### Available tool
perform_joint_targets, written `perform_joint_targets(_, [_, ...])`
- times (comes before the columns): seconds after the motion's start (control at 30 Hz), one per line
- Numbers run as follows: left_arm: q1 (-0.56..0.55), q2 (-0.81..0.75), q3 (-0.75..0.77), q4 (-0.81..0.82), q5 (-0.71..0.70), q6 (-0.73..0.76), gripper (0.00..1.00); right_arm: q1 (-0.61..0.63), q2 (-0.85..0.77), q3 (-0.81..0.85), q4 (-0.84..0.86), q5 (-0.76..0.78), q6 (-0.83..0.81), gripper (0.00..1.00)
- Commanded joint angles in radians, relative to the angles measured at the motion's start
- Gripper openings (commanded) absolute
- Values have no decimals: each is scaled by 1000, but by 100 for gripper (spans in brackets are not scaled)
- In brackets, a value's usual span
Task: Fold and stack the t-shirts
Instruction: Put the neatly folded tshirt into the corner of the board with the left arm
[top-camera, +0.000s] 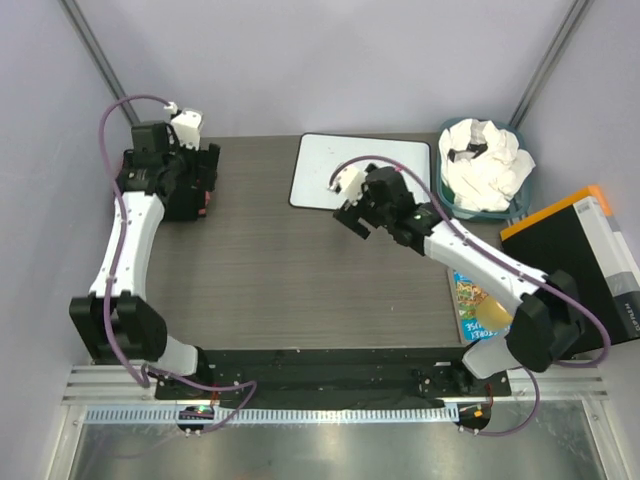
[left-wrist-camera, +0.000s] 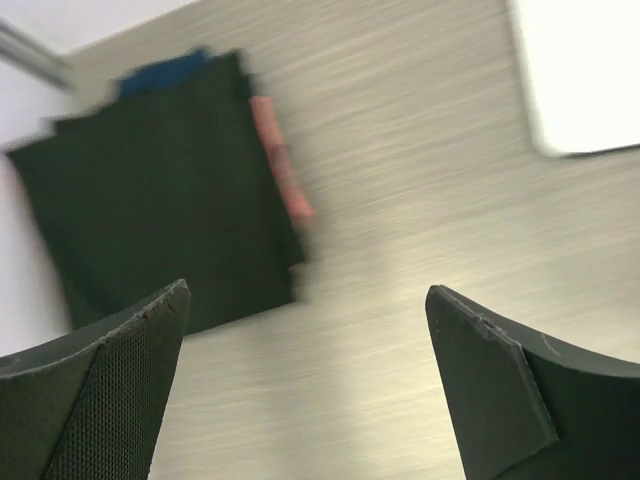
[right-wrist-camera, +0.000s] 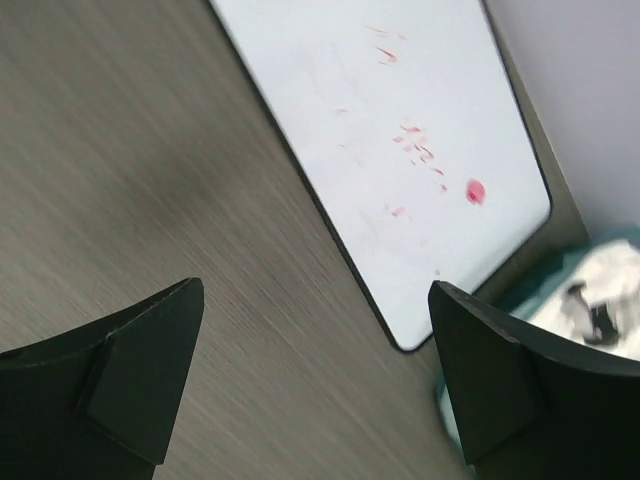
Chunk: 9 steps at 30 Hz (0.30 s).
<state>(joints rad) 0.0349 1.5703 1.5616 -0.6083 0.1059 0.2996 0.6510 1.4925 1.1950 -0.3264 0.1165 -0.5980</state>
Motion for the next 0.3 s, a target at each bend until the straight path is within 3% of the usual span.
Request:
perform_joint_targets(0.0, [16,-177,-242,56,177,-295,100,-5,-168,2,-17,193,283,100])
perform_joint_targets(0.07, [10,-260,-354,152,62,-344,100,-7,-211,-27,-42,192,302,100])
perform_joint_targets(0.27, [-9,-316,-405,171,40,-353,100,-22,-294,-58,-60,215,306,100])
